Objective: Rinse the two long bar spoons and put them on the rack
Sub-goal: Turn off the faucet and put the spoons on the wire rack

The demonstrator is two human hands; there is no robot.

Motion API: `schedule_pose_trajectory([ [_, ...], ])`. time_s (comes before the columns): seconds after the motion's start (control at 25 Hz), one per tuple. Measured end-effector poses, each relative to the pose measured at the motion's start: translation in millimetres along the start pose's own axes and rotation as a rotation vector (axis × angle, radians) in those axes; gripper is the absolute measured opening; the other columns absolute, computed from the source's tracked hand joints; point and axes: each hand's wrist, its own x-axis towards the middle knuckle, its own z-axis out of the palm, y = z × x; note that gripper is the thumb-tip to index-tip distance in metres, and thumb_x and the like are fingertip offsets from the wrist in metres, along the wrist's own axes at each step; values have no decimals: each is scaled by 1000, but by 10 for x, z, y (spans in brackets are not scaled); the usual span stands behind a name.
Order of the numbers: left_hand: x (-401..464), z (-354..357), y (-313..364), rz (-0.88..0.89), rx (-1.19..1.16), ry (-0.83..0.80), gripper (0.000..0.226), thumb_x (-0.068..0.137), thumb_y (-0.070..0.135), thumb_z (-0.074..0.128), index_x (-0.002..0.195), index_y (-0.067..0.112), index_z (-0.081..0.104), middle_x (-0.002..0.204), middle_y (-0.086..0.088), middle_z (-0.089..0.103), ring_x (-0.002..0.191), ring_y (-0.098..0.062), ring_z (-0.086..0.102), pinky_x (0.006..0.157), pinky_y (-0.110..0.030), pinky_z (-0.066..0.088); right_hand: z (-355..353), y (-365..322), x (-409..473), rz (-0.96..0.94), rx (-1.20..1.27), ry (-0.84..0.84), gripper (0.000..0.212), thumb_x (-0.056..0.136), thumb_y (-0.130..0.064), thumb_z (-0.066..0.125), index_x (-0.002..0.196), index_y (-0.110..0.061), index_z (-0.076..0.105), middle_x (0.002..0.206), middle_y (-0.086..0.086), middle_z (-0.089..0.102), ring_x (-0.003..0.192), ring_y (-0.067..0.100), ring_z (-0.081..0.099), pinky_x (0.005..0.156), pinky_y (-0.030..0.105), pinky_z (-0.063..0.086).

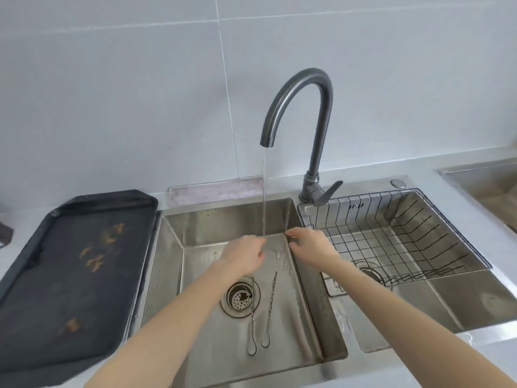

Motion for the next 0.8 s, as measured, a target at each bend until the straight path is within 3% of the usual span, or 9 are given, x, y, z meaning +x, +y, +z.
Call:
schedule_pose_trajectory([
  [0.2,19,-270,295,89,-36,34,43,94,18,39,138,14,37,141,-10,47,127,-27,46,103,-41,43,-269,121,-150,-6,45,88,40,86,-11,46,126,-16,54,128,10,61,115,29,57,100,41,46],
  [0.32,54,-477,489,127,-42,68,45,95,18,39,140,14,32,141,-11,46,126,-27,47,102,-39,42,-490,214,-180,-1,60,134,40,87,-13,45,127,-17,53,128,12,60,78,20,63,84,35,51],
  [0.36,77,-537,551,131,-45,82,45,95,18,39,140,13,32,139,-12,48,123,-28,49,99,-38,43,-561,247,-182,-5,62,152,39,88,-14,45,127,-17,52,128,12,59,79,20,63,85,35,50],
  [0.48,206,-682,721,135,-70,123,46,95,19,40,140,11,31,139,-13,48,124,-28,48,101,-38,41,-775,355,-189,-7,58,190,36,90,-18,45,125,-13,54,129,12,59,116,28,56,101,40,44],
  [0.8,659,-793,1030,70,-175,171,45,94,19,43,137,7,34,137,-16,49,125,-30,46,104,-40,39,-1076,691,74,-13,124,259,32,88,-15,49,119,-13,58,123,8,64,116,25,56,101,40,45],
])
